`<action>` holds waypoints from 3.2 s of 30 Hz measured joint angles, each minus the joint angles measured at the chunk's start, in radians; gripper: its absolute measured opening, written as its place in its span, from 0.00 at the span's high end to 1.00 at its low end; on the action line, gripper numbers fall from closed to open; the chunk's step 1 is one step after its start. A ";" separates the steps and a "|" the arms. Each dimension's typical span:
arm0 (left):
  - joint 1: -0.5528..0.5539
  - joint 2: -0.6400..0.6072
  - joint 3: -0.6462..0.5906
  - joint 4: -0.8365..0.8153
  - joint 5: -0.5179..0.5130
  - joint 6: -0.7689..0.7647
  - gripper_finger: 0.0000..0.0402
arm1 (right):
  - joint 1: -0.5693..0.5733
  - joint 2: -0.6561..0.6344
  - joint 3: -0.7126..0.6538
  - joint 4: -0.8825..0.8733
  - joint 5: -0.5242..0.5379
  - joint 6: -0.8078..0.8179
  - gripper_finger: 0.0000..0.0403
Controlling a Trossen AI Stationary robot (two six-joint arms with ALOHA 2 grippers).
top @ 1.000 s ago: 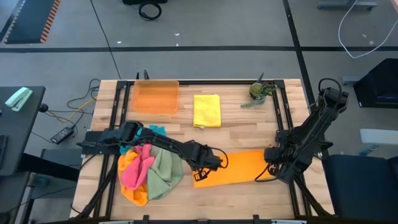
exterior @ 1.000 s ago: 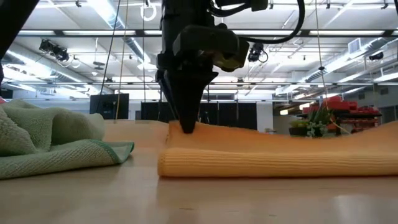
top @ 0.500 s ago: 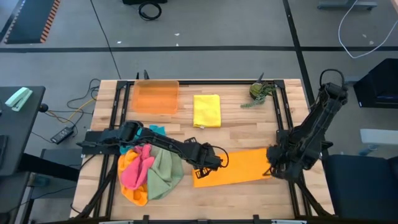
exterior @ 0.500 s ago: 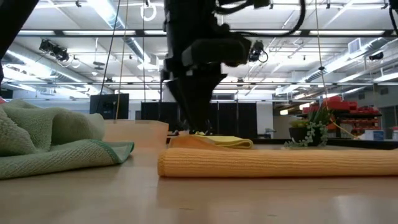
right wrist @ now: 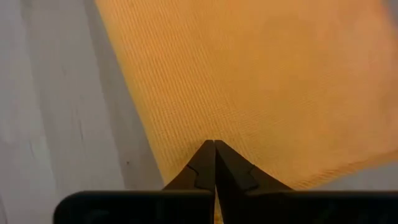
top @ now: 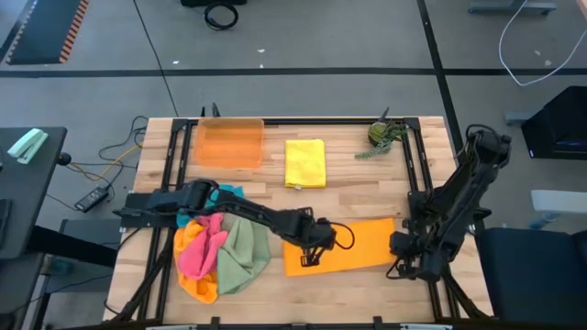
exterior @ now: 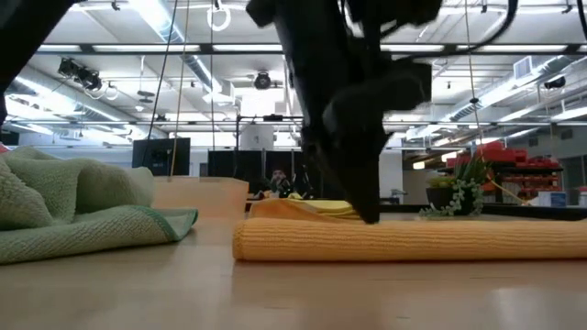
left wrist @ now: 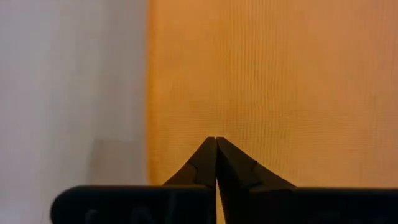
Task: Fold microfiber towels
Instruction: Fold the right orange towel
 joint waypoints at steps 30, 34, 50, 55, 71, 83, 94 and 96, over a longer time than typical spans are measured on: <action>-0.076 -0.061 0.135 0.006 -0.051 -0.009 0.96 | -0.423 -0.276 0.133 -0.274 0.082 -0.498 0.99; -0.060 -0.045 0.091 0.036 -0.047 0.027 0.98 | -0.305 -0.266 0.075 -0.184 0.085 -0.401 0.99; -0.012 -0.047 -0.246 0.453 0.183 -0.113 0.97 | -0.219 -0.199 -0.286 0.254 0.229 -0.105 0.99; -0.030 -0.044 -0.259 0.544 0.184 -0.156 0.99 | -0.324 -0.208 -0.296 0.233 0.247 -0.180 0.99; 0.000 -0.042 -0.197 0.675 0.109 0.004 0.97 | -0.530 -0.207 -0.030 0.136 -0.057 -0.615 0.99; 0.068 0.014 -0.196 0.633 0.125 0.057 0.96 | -0.174 0.161 -0.089 0.704 0.209 -0.363 0.99; 0.033 0.024 -0.194 0.600 0.155 -0.063 0.96 | -0.144 0.222 -0.044 0.582 0.061 -0.285 0.99; 0.014 0.024 -0.194 0.598 0.166 -0.087 0.97 | -0.139 0.177 -0.047 0.517 0.048 -0.295 0.99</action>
